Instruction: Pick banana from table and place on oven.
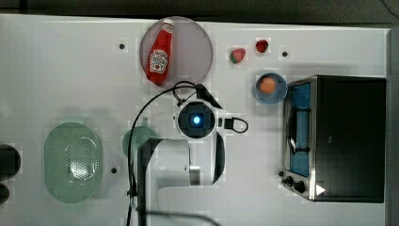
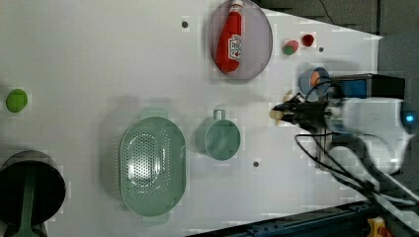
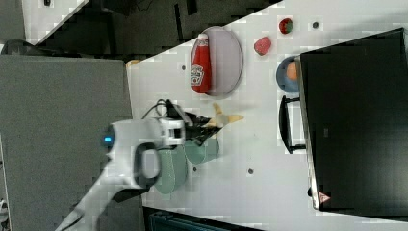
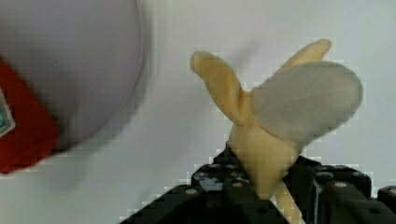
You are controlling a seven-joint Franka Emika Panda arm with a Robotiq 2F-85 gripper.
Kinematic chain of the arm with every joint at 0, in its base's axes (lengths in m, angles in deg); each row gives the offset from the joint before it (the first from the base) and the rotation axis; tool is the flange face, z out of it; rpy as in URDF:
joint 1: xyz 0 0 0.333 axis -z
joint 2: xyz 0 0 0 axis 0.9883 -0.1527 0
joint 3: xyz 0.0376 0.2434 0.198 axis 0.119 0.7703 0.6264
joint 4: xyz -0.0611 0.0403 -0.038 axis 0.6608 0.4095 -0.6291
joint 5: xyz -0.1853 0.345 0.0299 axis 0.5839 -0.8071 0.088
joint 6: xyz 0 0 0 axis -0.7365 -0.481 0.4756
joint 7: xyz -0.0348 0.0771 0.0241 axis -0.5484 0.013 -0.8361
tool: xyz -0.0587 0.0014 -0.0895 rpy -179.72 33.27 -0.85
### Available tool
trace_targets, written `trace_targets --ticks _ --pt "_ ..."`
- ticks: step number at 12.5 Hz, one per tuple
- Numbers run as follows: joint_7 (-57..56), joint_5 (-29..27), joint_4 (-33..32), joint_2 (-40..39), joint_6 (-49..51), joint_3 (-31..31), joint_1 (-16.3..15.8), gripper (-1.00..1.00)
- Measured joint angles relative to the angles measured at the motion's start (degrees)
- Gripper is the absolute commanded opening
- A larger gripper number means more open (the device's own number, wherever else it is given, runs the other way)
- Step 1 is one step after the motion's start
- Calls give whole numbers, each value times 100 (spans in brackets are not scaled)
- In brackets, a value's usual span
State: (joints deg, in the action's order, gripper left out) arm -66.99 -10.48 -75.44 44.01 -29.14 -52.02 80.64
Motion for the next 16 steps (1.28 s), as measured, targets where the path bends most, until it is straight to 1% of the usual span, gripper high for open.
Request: trace_targets --ticks 2,3,5,6,8,9,11,12,14,15,16 --pt "3 31 347 963 1318 -42 73 -45" --pt "6 59 671 1365 1947 -49 96 -45" --pt "6 135 1667 1765 3128 -222 64 -45" --pt "6 143 2048 1909 3349 -345 72 -45" --pt "-36 138 2350 2186 3557 -735 85 -46" --pt "-148 160 2451 2195 3617 -1015 84 -46" --pt "-871 475 2557 1888 3508 -1703 100 -45" --pt "-1251 493 2540 1644 3296 -2068 162 -45" --pt "-1950 727 2518 1035 2911 -2678 390 -46" --pt "-2314 698 2507 706 2670 -2959 467 -46" --pt "-2654 725 2512 397 2554 -3267 461 -45"
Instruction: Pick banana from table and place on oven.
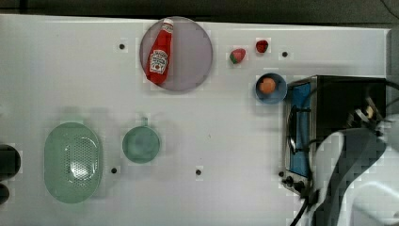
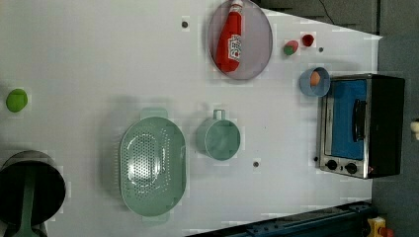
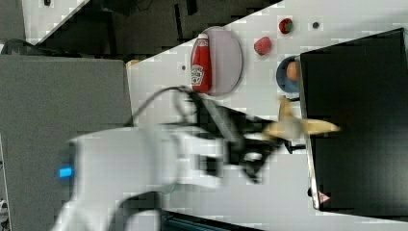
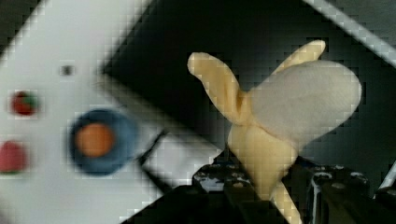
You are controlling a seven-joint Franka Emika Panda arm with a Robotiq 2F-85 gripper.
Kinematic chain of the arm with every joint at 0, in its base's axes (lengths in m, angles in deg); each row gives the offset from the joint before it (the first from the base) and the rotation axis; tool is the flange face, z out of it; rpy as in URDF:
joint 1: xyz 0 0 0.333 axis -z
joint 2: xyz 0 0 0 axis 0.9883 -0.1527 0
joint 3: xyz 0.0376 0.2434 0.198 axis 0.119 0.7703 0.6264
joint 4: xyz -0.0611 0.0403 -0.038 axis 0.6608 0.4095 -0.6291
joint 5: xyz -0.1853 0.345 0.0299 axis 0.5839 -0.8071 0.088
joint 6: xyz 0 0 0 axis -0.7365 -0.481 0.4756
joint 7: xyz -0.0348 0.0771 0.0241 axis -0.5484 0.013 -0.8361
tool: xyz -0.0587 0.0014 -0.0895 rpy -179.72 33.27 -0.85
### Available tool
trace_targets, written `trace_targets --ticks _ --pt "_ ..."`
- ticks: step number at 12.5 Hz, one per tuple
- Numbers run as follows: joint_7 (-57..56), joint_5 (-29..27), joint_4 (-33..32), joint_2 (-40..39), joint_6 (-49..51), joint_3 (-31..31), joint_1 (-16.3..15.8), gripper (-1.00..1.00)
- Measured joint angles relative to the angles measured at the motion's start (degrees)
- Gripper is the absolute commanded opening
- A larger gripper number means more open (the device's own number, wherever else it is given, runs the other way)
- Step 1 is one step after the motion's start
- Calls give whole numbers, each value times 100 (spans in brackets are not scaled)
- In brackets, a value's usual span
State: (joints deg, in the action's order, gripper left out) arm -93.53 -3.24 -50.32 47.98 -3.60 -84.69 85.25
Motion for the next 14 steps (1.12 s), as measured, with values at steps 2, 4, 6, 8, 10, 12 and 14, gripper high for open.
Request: trace_targets --ticks 2,4,6,8,10,12,14 --pt "-704 41 -34 -580 -316 -375 110 -37" --pt "-981 -17 -168 -888 -641 -588 145 5" --pt "-1132 -81 -263 -895 -601 -557 137 50" --pt "-1269 -15 -145 -958 -590 -448 69 96" --pt "-1322 -26 -112 -979 -683 -302 -10 100" --pt "-1389 -17 -73 -830 -652 -95 -56 100" --pt "-1322 -26 50 -510 -353 288 -107 100"
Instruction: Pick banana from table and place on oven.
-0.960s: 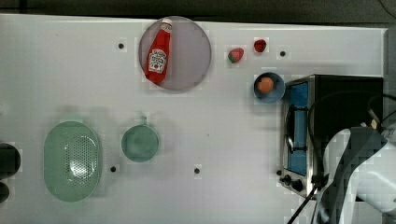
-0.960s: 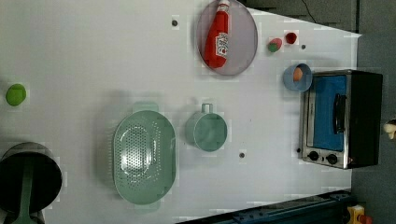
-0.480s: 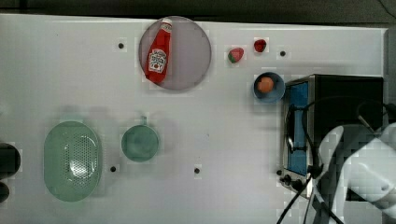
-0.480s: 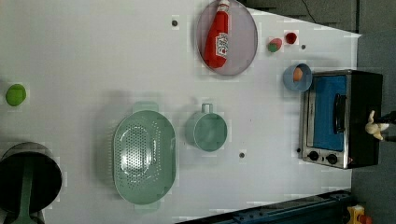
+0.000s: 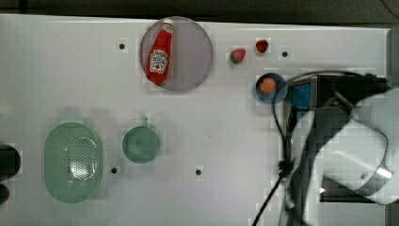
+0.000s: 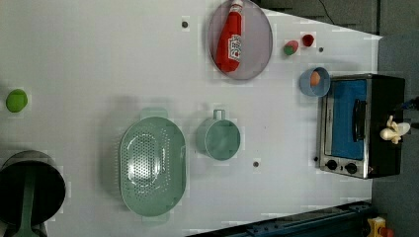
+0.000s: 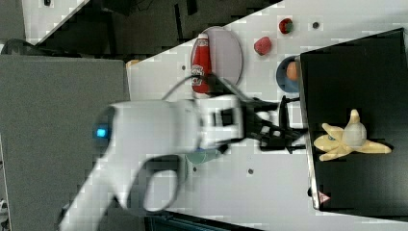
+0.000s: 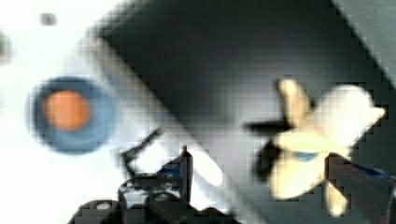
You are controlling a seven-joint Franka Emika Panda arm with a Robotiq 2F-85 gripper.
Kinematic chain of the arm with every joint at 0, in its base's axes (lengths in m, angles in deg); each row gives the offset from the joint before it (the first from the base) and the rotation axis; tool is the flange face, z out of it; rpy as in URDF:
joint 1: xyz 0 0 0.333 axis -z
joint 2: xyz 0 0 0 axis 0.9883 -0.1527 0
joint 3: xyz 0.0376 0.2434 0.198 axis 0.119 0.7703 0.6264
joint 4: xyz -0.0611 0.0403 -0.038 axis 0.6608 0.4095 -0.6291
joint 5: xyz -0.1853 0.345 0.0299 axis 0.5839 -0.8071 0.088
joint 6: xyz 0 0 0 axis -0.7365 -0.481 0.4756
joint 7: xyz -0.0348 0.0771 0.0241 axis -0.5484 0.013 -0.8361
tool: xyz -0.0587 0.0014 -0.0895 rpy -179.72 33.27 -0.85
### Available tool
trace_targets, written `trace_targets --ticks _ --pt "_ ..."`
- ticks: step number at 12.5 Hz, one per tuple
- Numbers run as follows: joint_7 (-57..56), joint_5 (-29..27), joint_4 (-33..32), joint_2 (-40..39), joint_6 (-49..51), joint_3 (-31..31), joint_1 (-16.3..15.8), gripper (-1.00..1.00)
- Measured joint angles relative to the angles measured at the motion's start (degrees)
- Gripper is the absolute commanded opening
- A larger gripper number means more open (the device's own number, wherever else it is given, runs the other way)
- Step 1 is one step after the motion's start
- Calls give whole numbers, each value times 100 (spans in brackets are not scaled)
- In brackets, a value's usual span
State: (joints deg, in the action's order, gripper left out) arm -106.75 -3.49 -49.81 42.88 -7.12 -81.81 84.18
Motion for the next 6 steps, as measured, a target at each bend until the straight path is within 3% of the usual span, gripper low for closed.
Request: trace_targets --ticks 3,6 --pt "1098 -18 56 767 1186 674 -269 100" --pt "2788 -137 90 1558 1858 1746 -431 100"
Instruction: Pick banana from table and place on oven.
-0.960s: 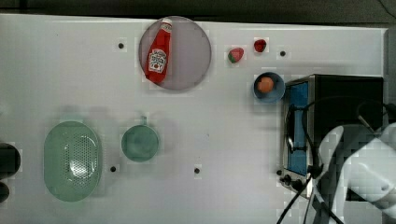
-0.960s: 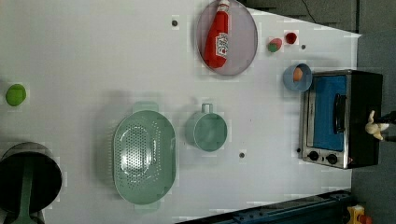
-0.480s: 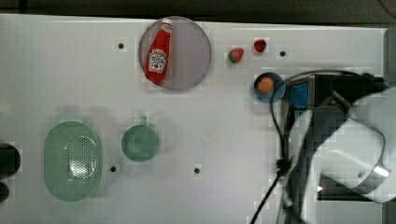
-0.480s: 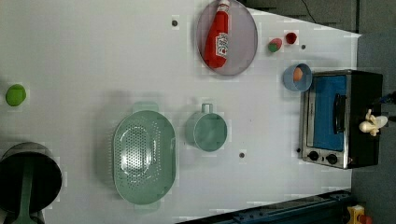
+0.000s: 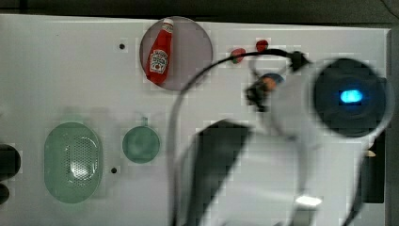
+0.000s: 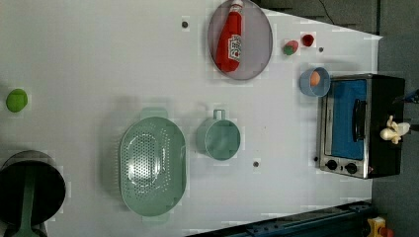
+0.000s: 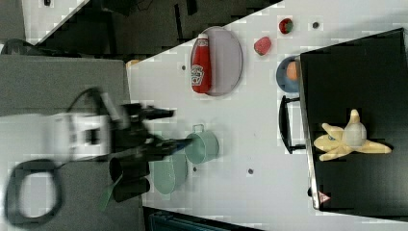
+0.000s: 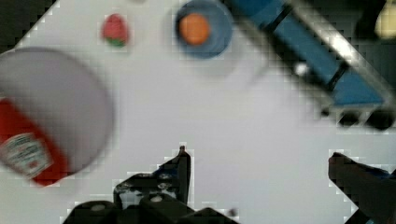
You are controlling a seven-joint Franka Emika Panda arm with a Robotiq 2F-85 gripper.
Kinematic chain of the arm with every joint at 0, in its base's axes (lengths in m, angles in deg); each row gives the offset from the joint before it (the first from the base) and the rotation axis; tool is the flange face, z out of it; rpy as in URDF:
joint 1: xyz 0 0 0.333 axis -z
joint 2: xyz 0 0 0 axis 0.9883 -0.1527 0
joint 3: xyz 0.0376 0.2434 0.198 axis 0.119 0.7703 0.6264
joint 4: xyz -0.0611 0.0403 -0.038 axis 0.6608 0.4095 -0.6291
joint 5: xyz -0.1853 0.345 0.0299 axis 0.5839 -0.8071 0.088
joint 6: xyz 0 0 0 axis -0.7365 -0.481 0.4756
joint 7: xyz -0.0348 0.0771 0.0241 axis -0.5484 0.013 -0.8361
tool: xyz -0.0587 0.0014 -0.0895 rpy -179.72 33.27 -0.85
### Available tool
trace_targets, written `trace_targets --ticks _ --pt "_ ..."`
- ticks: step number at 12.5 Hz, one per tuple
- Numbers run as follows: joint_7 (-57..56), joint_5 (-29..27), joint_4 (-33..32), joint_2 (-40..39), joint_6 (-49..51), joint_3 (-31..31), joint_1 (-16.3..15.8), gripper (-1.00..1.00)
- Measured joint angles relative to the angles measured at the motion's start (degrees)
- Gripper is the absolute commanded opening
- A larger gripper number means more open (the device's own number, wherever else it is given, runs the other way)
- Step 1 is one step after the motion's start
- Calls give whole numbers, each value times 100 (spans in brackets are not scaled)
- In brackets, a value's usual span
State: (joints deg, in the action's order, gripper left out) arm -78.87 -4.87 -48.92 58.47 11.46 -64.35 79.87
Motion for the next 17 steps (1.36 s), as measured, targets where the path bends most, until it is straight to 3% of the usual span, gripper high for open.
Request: trace_targets --ticks 2,6,10,17 --pt "912 30 -22 401 -13 522 -169 100" --pt "1870 32 -313 1034 192 895 -509 100" --pt "1901 -18 -850 1532 111 662 -344 100" --pt "1864 -165 -918 1376 167 408 -137 100"
